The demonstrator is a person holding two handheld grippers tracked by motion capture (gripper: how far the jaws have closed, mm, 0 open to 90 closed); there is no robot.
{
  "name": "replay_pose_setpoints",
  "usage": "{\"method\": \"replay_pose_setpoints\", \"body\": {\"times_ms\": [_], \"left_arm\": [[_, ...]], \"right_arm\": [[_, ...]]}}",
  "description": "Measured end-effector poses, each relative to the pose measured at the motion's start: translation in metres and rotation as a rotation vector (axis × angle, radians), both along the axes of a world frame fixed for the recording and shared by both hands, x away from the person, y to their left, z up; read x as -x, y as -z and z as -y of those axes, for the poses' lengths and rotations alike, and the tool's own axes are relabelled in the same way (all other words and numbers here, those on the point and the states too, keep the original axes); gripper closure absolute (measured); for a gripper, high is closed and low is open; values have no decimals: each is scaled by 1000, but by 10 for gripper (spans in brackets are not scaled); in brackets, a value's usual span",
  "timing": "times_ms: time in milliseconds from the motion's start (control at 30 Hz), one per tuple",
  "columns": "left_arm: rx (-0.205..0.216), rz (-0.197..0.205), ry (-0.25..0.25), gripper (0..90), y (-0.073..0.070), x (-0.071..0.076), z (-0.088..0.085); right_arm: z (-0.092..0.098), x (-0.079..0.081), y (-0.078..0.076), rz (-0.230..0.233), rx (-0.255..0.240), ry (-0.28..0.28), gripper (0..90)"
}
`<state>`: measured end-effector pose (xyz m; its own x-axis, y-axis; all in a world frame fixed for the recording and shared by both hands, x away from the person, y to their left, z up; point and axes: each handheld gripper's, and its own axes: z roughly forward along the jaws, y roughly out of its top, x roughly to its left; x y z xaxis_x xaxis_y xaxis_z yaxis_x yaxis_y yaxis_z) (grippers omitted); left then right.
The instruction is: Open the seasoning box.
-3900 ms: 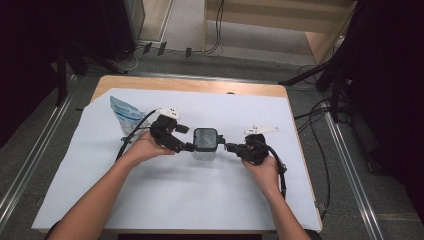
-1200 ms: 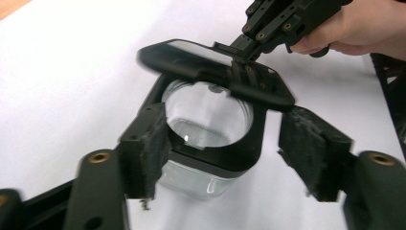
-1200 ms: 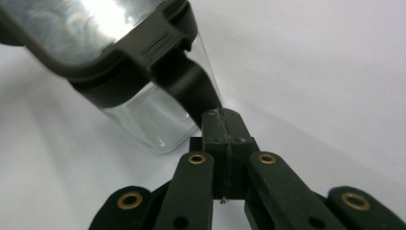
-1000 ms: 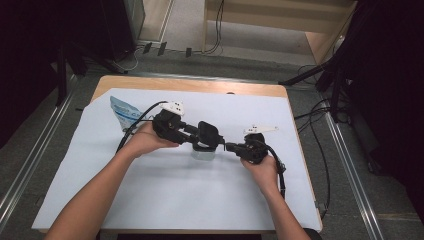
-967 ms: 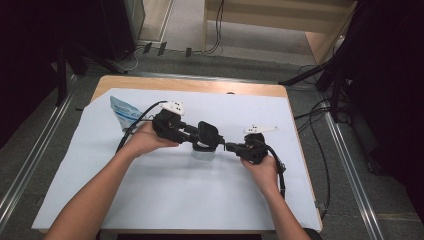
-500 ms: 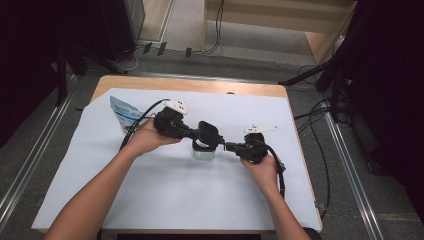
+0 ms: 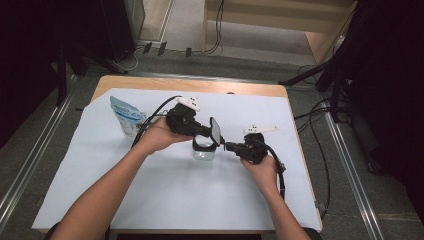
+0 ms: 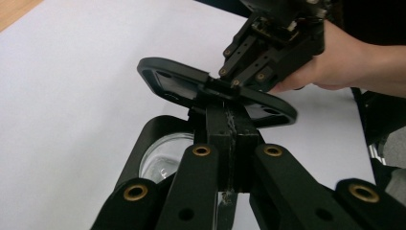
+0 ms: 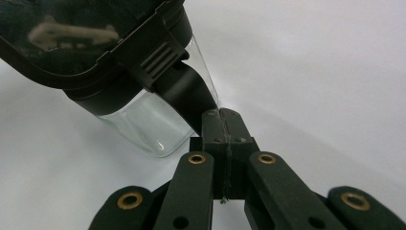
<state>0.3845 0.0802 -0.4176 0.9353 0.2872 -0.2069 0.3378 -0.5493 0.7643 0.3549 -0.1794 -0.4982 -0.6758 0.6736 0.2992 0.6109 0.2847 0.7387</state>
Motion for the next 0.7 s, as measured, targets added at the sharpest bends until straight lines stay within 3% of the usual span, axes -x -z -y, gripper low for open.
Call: {"method": "replay_pose_setpoints", "body": {"times_ms": [300, 700], "left_arm": [[-1, -13, 18, 900, -1, -3, 18], [-3, -25, 0, 900, 6, -5, 32]], "right_arm": [[-1, 2, -1, 19, 2, 8, 900], [-3, 3, -1, 26, 10, 22, 900]]}}
